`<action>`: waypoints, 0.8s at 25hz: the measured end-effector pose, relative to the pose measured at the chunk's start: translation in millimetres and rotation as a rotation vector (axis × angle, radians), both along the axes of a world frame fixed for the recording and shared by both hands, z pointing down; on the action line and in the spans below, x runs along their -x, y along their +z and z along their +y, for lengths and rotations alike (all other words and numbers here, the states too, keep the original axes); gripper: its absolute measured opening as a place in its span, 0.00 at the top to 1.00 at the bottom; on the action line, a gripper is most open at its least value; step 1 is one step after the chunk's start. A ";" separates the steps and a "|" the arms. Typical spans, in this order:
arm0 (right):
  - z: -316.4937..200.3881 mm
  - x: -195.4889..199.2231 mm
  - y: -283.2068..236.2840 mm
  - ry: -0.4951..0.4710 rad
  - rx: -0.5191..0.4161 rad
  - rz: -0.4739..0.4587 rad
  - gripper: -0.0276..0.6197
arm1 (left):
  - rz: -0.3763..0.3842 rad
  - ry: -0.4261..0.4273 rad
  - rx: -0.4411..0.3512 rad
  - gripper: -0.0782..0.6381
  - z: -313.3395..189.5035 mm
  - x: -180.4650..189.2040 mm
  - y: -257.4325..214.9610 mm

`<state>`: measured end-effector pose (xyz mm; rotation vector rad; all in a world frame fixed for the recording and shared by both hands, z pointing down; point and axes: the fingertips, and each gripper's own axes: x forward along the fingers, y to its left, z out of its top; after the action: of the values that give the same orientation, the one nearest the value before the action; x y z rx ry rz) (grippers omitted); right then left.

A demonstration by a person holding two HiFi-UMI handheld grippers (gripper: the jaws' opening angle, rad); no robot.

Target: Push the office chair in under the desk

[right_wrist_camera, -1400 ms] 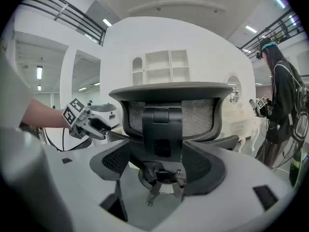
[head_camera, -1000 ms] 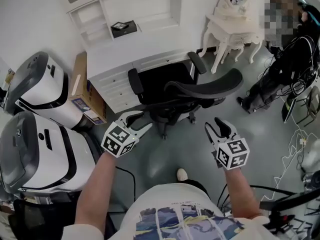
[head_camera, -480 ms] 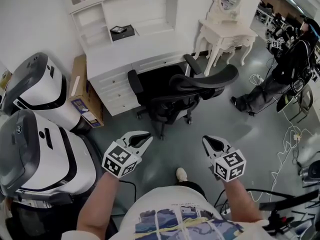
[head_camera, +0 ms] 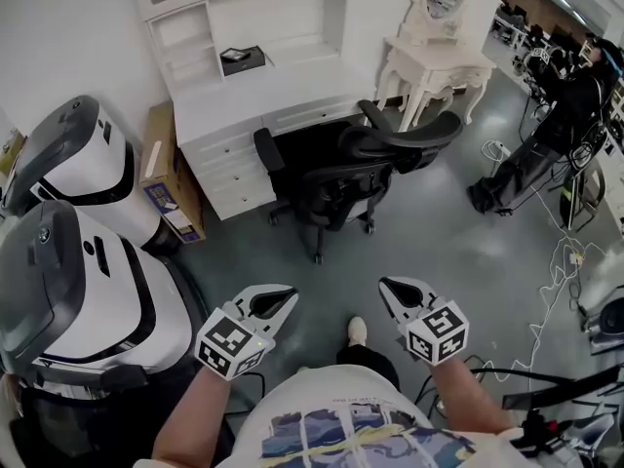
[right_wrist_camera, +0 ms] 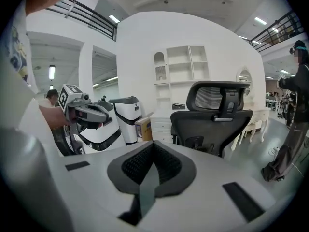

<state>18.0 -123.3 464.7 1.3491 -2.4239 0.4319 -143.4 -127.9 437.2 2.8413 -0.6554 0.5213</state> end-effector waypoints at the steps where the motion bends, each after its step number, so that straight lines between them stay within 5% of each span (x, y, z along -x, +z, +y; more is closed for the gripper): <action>1: 5.7 5.2 0.5 -0.013 0.001 -0.001 0.92 | 0.004 0.001 0.002 0.87 6.9 1.9 -0.9; 20: 60.2 35.5 0.1 -0.062 -0.020 -0.001 0.92 | 0.009 -0.001 0.013 0.87 71.0 15.2 -0.6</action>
<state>-17.5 -63.1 464.8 1.2784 -2.4703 0.3935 -158.5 -56.9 436.6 2.8294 -0.6492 0.5108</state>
